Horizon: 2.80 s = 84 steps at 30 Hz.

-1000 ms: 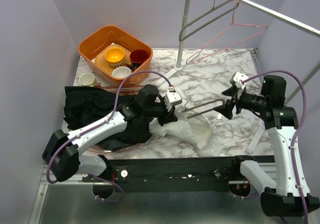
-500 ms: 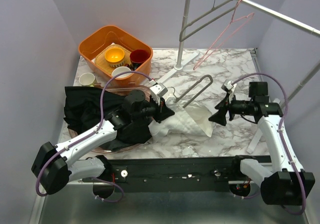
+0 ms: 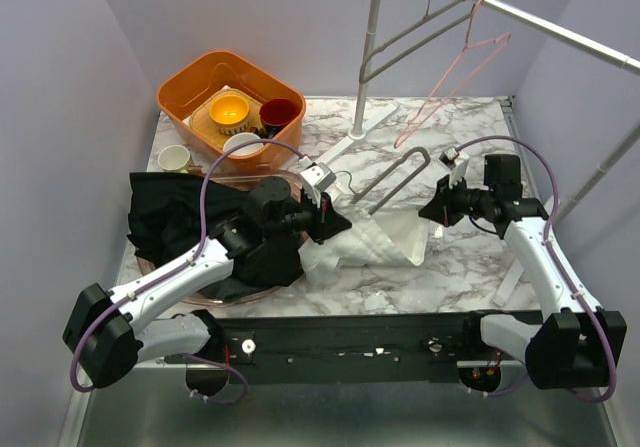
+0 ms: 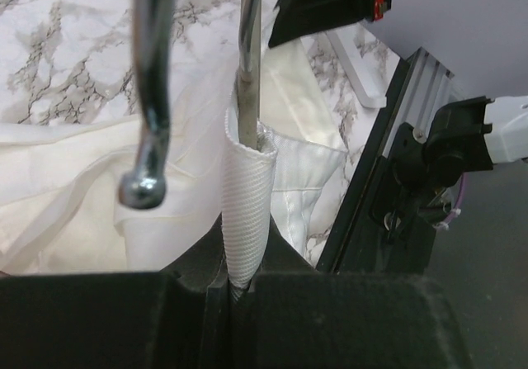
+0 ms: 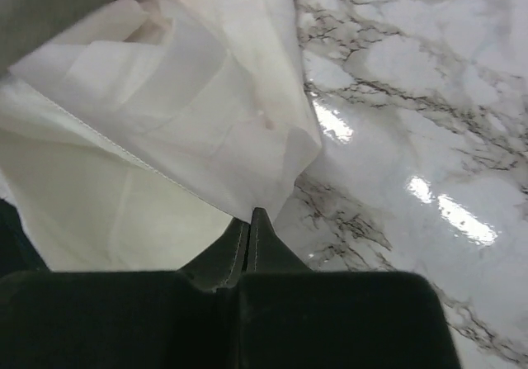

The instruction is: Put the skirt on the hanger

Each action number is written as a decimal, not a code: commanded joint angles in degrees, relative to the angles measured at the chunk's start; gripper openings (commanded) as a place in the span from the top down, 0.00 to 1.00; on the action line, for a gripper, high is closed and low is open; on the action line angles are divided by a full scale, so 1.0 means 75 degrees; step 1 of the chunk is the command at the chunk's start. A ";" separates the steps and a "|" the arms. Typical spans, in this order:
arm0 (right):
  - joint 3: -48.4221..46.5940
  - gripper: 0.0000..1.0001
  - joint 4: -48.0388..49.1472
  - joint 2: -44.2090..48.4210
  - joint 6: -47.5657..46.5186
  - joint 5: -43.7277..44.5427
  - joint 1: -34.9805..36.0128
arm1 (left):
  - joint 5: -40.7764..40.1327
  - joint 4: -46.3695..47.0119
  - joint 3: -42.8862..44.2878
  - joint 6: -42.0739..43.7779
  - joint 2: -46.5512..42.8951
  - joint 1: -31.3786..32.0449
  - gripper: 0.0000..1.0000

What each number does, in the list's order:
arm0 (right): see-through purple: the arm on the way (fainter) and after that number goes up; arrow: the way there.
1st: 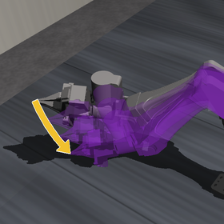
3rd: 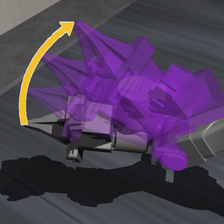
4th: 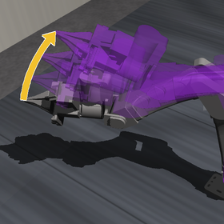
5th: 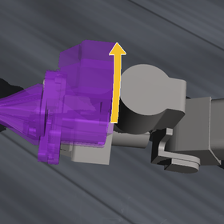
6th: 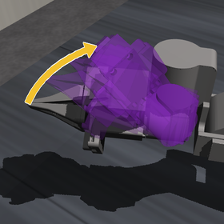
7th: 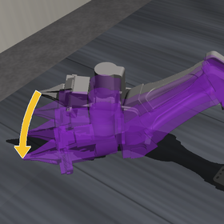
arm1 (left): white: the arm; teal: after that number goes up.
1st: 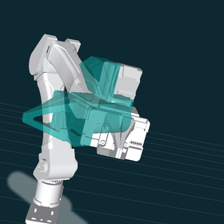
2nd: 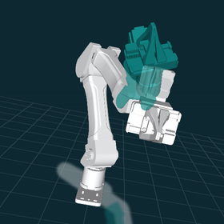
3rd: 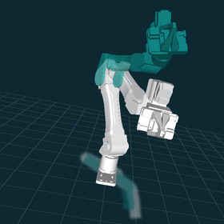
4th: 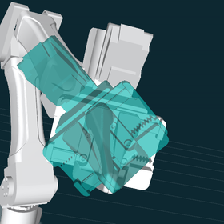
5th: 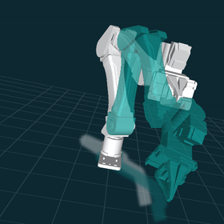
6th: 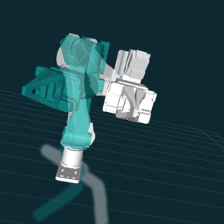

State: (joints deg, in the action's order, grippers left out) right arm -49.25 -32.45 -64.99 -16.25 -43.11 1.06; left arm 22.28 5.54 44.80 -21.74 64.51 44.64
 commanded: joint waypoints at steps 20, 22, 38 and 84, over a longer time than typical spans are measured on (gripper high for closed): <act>-0.0897 0.99 0.1490 0.1048 0.1382 0.2948 -0.0387 | 0.0228 -0.3352 0.1679 0.2570 0.0738 -0.0023 1.00; -0.0933 0.99 0.1444 0.0967 0.1393 0.2854 -0.0387 | 0.0240 -0.3364 0.1750 0.2547 0.0762 -0.0023 1.00; -0.1976 0.85 0.1385 0.0826 0.1732 0.2751 -0.0739 | 0.0088 -0.2628 0.2266 0.1122 0.0598 0.0001 1.00; -0.0803 0.39 -0.1556 -0.1211 0.0034 -0.0695 -0.0809 | -0.0464 0.0257 0.1363 -0.0312 0.0738 -0.0081 1.00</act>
State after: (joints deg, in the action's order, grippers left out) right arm -53.30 -42.28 -69.14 -16.82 -44.64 -4.62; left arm 19.97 1.63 54.19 -22.20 72.40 44.58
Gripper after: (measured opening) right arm 0.662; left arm 0.089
